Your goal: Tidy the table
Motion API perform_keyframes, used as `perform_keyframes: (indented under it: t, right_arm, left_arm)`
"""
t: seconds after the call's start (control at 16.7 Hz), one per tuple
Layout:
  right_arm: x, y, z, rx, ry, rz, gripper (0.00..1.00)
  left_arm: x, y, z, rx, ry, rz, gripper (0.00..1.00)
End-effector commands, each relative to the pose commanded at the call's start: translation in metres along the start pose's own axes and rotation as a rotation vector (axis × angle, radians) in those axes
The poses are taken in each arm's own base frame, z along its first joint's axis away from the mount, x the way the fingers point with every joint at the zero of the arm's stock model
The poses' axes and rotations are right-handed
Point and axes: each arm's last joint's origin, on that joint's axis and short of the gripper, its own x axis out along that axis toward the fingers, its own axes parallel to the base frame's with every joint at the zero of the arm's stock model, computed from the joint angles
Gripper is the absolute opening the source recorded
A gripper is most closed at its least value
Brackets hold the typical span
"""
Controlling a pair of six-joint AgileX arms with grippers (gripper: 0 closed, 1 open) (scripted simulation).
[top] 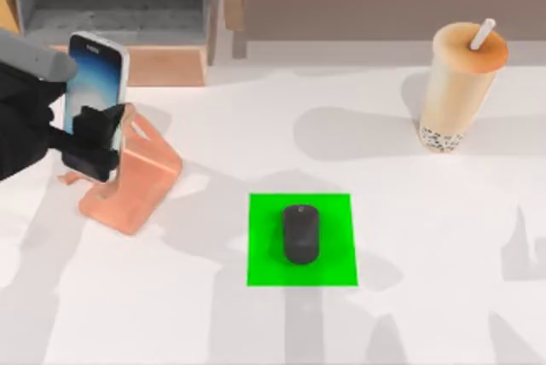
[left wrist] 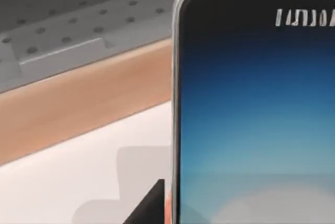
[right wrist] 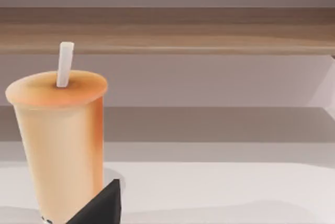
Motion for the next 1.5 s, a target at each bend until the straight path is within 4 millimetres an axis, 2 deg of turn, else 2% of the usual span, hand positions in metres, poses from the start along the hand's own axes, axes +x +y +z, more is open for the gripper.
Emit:
perform_keyframes:
  t: [0.12,0.18,0.72,1.08,1.5]
  right_arm:
    - [0.0,0.0,0.0,0.0,0.0,0.0,1.0]
    - [0.0,0.0,0.0,0.0,0.0,0.0,1.0]
    - [0.0,0.0,0.0,0.0,0.0,0.0,1.0]
    - [0.0,0.0,0.0,0.0,0.0,0.0,1.0]
    - [0.0,0.0,0.0,0.0,0.0,0.0,1.0]
  left_arm:
    - [0.0,0.0,0.0,0.0,0.0,0.0,0.98]
    - [0.0,0.0,0.0,0.0,0.0,0.0,1.0]
    - [-0.001,0.0,0.0,0.0,-0.001,0.002,1.0]
    - [-0.023,-0.012,-0.01,0.0,-0.002,0.001,1.0]
    - [-0.029,-0.013,-0.012,-0.004,-0.012,0.019,1.0]
